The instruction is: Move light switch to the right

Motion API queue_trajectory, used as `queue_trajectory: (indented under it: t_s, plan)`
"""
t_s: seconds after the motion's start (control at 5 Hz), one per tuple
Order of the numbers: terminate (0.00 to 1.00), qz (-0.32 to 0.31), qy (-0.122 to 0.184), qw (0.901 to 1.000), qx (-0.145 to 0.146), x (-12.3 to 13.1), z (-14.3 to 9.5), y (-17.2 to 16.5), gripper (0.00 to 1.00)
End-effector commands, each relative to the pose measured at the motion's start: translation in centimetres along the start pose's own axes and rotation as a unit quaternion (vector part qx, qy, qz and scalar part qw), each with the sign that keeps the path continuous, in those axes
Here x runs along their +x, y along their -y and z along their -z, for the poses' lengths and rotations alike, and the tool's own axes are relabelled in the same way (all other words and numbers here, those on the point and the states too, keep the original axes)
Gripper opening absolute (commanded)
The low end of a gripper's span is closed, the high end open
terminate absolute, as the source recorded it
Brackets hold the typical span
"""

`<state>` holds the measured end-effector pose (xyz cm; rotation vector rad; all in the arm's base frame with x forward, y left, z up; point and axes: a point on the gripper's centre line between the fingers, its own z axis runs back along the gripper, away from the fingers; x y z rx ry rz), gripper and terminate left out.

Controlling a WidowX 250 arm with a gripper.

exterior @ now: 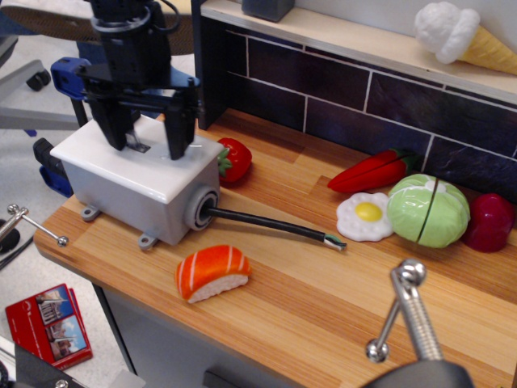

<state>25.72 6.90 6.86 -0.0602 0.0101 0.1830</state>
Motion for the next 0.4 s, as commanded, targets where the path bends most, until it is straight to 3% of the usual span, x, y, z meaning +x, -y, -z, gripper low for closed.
queue_trajectory:
  t_s: [0.0, 0.2]
  plan:
    - [0.0, -0.004, 0.009, 0.9999, -0.004, -0.36, -0.9, 0.8, 1.0]
    - [1.0, -0.003, -0.005, 0.9999, -0.012, -0.67, -1.86, 0.35, 1.0]
